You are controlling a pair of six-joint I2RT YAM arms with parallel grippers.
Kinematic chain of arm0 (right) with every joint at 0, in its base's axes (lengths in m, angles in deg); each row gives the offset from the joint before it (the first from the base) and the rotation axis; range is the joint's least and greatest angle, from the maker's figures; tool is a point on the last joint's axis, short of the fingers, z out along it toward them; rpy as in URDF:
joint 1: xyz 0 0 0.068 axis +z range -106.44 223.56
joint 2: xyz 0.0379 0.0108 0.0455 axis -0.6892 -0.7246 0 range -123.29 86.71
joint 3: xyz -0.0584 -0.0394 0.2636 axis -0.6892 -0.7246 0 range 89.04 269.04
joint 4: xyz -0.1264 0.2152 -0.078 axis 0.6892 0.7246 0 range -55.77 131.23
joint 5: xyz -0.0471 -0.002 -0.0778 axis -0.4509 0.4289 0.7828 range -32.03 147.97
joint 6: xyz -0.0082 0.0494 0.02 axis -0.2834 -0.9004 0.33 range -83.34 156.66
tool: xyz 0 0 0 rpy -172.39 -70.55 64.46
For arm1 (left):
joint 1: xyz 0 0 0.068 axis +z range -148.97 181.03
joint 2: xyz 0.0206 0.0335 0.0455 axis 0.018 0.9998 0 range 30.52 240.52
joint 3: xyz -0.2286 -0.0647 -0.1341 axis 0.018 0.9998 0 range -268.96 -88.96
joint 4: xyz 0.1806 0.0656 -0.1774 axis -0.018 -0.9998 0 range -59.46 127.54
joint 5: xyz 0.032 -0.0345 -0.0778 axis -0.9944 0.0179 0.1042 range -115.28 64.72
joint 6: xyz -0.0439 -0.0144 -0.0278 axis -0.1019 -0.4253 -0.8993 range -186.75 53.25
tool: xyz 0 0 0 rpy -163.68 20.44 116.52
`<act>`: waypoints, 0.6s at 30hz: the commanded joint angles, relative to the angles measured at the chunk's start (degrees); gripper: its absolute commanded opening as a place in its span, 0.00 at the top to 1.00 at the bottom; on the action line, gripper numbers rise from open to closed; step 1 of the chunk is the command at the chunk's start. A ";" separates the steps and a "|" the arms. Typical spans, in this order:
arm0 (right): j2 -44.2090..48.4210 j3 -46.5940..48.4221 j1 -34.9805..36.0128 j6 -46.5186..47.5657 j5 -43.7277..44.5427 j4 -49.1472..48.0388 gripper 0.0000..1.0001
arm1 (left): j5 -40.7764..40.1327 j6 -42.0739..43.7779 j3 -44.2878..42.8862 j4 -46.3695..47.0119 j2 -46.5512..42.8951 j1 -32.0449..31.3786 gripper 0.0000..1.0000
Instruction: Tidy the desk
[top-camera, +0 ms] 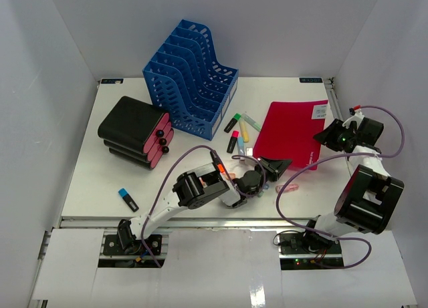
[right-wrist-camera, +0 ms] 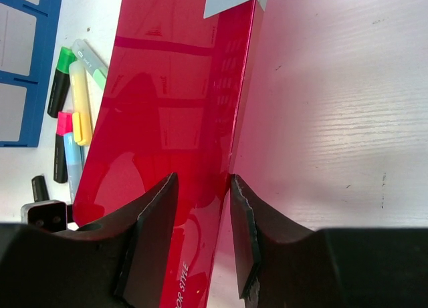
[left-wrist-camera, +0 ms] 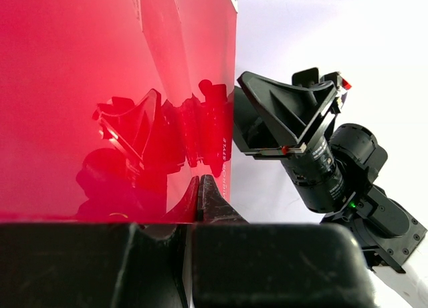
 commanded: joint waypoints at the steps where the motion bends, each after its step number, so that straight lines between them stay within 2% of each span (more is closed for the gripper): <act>1: -1.63 0.64 1.75 -3.74 -8.45 2.17 0.57 | 12.48 0.32 -4.64 30.42 -3.06 -2.06 1.00; 12: -3.28 0.82 1.75 -7.80 -9.78 -0.66 0.58 | 15.91 1.09 -6.45 30.40 -4.22 -2.06 1.00; 14: -2.98 0.79 1.75 -9.00 -10.17 -1.74 0.62 | 15.88 1.03 -5.70 30.46 -4.52 -2.06 1.00; 18: -2.69 1.01 1.75 -12.19 -11.92 -5.73 0.79 | 15.59 0.63 -3.68 30.48 -5.12 -2.06 1.00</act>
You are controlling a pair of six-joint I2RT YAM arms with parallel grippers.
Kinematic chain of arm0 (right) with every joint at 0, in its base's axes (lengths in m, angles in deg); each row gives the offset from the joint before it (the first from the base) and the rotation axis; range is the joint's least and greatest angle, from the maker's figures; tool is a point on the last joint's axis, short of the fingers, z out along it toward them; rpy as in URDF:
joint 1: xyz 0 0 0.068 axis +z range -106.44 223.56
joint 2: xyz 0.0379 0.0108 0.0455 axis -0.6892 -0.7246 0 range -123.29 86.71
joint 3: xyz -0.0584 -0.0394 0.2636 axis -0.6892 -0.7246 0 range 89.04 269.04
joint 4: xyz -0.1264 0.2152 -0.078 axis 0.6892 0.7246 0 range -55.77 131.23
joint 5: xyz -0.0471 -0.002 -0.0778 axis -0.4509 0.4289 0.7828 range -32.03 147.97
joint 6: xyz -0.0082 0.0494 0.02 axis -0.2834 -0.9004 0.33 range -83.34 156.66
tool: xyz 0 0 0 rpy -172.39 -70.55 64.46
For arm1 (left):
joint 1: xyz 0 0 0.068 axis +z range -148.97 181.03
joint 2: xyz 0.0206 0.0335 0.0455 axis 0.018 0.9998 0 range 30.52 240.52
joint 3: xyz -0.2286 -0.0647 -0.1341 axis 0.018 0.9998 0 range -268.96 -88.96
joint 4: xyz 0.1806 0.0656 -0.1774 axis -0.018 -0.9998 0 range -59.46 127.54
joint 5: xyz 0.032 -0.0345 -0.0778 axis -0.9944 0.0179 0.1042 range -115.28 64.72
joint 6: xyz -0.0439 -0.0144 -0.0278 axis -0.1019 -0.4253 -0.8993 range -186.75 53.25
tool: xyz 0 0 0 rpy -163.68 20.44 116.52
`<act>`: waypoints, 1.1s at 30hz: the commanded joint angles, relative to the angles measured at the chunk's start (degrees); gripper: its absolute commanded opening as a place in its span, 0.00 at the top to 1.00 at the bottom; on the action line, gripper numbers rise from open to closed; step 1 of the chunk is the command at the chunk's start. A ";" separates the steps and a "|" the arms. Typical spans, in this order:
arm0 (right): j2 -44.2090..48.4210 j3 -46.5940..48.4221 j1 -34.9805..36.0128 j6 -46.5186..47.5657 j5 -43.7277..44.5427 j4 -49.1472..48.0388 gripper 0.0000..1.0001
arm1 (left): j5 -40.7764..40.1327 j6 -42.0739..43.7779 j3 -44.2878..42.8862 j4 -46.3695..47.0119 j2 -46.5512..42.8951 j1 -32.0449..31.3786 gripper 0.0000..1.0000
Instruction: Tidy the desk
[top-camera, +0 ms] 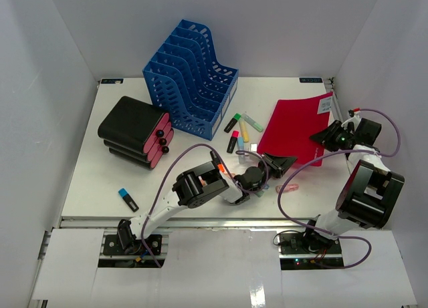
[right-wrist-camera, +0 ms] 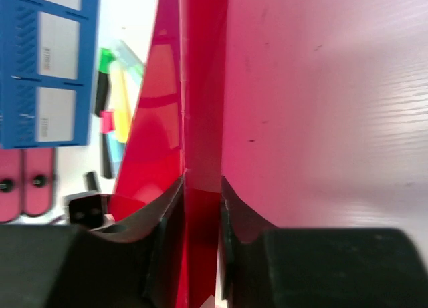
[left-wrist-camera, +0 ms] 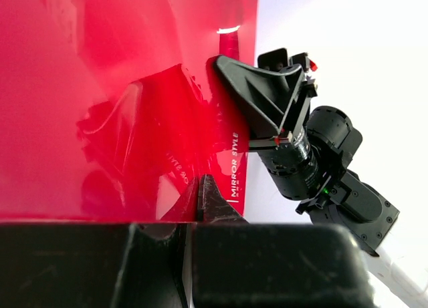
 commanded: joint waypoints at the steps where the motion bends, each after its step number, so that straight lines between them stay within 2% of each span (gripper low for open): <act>1: 0.09 0.94 1.73 -5.00 -7.18 -5.68 0.85 | 11.48 0.31 0.35 31.30 -5.27 -2.66 1.00; 4: 1.06 -0.29 1.73 -7.87 -8.61 -9.99 0.92 | 11.39 0.01 2.54 31.30 -5.87 -2.66 1.00; 8: 2.27 -0.07 1.64 -9.51 -10.32 -13.76 0.92 | 11.40 0.19 5.23 31.21 -7.38 -2.56 0.96; 14: 5.57 1.54 1.73 -9.61 -12.07 -15.78 0.92 | 12.38 0.05 10.68 28.76 -11.16 -1.88 0.39; 16: 7.59 2.06 1.73 -9.92 -12.23 -16.60 0.92 | 13.32 0.73 12.10 27.87 -12.93 -1.78 0.25; 21: 11.30 3.87 1.73 -11.12 -12.62 -19.14 0.92 | 15.69 2.29 16.70 26.12 -17.28 -1.34 0.17; 28: 13.85 7.39 1.98 -11.45 -13.02 -23.37 0.92 | 19.78 9.97 25.53 20.03 -28.25 -0.91 0.16; 31: 13.17 10.33 3.20 -11.10 -13.64 -26.23 0.92 | 20.70 15.39 31.99 13.83 -36.93 -0.64 0.16; 33: 12.78 11.58 5.08 -10.14 -14.08 -29.36 0.92 | 20.23 20.49 37.22 5.09 -43.91 -0.25 0.16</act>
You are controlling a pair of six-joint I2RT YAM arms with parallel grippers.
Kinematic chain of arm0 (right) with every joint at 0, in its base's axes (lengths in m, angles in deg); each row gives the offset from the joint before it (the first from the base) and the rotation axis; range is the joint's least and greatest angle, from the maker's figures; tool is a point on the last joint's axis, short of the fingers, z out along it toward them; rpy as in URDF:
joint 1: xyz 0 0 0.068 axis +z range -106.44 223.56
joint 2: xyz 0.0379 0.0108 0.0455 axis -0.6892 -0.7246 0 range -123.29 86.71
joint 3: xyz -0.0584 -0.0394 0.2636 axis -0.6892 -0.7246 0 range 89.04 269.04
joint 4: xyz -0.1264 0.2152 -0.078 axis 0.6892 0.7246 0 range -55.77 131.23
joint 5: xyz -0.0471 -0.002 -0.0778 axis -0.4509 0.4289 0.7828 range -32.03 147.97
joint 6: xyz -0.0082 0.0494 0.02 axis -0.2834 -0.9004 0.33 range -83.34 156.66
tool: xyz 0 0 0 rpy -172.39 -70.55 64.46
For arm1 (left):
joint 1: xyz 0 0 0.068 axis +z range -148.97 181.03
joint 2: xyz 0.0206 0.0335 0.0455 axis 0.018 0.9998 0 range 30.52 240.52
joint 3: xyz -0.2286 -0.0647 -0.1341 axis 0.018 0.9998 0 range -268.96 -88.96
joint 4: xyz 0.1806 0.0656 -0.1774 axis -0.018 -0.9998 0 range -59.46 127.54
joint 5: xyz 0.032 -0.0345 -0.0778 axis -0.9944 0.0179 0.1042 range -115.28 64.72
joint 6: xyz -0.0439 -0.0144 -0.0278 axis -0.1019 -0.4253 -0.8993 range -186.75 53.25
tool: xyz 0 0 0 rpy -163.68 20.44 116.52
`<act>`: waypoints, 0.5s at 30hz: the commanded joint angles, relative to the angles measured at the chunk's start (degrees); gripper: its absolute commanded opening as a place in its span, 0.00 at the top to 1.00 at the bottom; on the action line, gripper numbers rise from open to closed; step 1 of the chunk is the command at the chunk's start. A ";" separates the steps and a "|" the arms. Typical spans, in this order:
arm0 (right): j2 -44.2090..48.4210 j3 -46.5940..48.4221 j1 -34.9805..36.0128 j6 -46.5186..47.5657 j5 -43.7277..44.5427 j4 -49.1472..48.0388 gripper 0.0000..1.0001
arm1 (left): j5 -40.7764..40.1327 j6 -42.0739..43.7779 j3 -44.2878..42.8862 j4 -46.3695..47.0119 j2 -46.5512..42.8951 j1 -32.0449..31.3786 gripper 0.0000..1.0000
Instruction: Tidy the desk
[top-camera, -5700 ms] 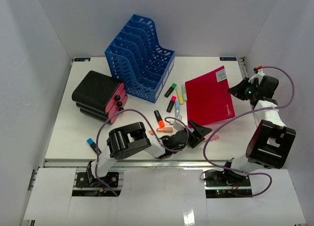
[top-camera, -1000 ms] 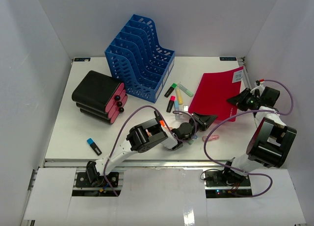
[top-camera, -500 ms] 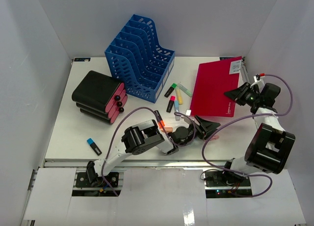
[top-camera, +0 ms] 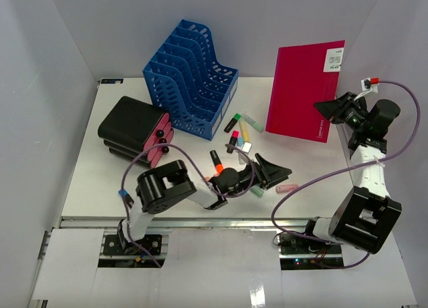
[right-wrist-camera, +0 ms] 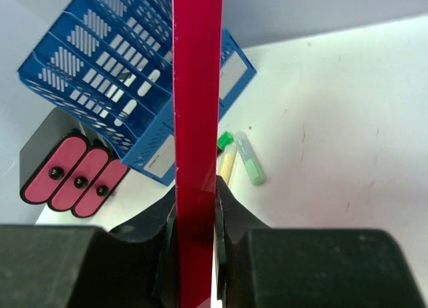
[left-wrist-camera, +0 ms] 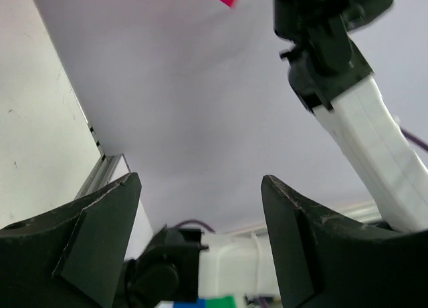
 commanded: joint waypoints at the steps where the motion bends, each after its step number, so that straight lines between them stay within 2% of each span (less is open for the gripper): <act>1: 0.20 5.86 4.02 1.47 -2.40 -12.18 0.92 | 1.50 13.95 8.95 -2.44 -16.73 0.68 0.16; 5: -0.34 6.56 9.98 4.46 -2.11 -21.75 0.92 | -2.52 24.24 11.71 -24.87 -34.83 0.89 0.16; 10: -6.07 12.78 18.76 4.98 -1.73 -31.30 0.92 | -10.44 32.26 10.34 -56.71 -49.76 1.97 0.15; 13: -11.66 21.97 22.74 5.99 -1.43 -30.97 0.92 | -16.96 33.16 8.79 -76.99 -56.68 2.46 0.14; 15: -14.20 27.40 26.64 8.70 -0.71 -28.04 0.92 | -21.84 33.02 8.14 -86.00 -62.53 2.65 0.14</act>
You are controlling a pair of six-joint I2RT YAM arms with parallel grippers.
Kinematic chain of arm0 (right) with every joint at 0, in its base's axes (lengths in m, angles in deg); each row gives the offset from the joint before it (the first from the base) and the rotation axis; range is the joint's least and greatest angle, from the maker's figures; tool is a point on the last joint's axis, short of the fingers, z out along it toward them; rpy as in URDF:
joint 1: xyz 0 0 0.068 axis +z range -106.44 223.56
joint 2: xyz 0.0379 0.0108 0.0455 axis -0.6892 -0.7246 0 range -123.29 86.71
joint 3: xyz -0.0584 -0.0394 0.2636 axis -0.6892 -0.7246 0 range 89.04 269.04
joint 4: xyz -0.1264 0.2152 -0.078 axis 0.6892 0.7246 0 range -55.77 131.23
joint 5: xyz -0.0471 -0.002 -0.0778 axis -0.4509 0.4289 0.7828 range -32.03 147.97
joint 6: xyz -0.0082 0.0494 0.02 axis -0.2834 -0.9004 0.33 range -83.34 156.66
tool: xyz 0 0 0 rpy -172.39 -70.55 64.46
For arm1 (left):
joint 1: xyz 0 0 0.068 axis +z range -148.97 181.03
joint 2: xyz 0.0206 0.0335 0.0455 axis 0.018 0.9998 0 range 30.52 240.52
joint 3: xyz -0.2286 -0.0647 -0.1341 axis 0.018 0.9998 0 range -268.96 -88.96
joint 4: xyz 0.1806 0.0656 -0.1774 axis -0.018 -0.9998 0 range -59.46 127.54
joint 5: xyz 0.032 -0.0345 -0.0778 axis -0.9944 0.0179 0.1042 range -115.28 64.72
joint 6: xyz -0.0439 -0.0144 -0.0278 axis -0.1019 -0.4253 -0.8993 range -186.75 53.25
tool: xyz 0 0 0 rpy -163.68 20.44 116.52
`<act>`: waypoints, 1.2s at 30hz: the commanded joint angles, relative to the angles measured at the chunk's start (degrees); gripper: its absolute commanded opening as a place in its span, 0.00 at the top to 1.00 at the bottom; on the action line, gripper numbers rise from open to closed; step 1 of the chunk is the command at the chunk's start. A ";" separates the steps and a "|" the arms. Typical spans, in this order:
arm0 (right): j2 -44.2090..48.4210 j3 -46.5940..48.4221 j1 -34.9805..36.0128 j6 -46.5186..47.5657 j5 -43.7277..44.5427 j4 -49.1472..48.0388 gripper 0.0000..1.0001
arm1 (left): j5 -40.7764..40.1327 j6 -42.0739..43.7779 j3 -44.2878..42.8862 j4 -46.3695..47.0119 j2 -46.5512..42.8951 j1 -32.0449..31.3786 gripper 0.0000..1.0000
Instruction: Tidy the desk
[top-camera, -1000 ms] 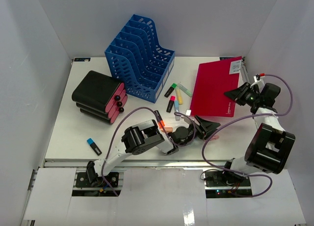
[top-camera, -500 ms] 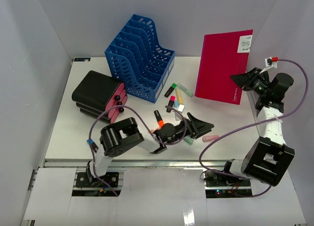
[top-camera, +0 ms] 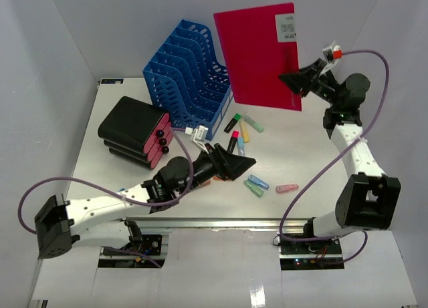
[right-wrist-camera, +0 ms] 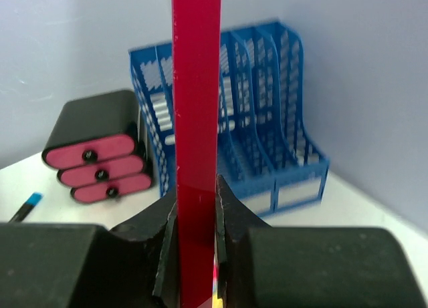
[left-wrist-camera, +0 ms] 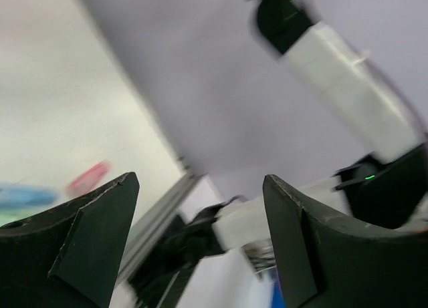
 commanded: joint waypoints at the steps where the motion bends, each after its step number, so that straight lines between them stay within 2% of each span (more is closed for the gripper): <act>1: -5.36 14.03 6.90 5.00 1.84 -5.23 0.92 | -14.03 4.71 -1.96 -37.51 -11.77 0.85 0.14; 7: -8.19 18.14 11.60 5.96 1.25 -10.37 0.92 | -22.10 5.43 -5.58 -48.54 -19.37 1.10 0.13; 12: -9.88 20.82 15.18 11.69 2.27 -10.24 0.92 | -28.07 6.45 -13.75 -61.44 -16.06 1.10 0.08; 14: -11.89 24.16 15.73 12.18 2.96 -7.29 0.92 | -29.19 5.70 -16.04 -66.26 -14.09 1.10 0.07; 18: -16.78 29.18 17.50 11.02 4.40 -9.60 0.92 | -32.08 2.64 -17.64 -73.07 -12.50 1.10 0.06; 25: -26.85 39.16 19.90 6.63 8.52 -11.84 0.92 | -35.24 1.27 -15.55 -72.43 -19.48 1.10 0.04; 31: -30.58 40.59 20.46 2.71 10.51 -16.07 0.92 | -34.65 -2.47 -11.94 -72.30 -25.00 1.10 0.04; 36: -33.03 40.84 21.51 1.23 11.31 -17.66 0.92 | -34.13 -1.79 -10.87 -69.86 -26.13 1.10 0.04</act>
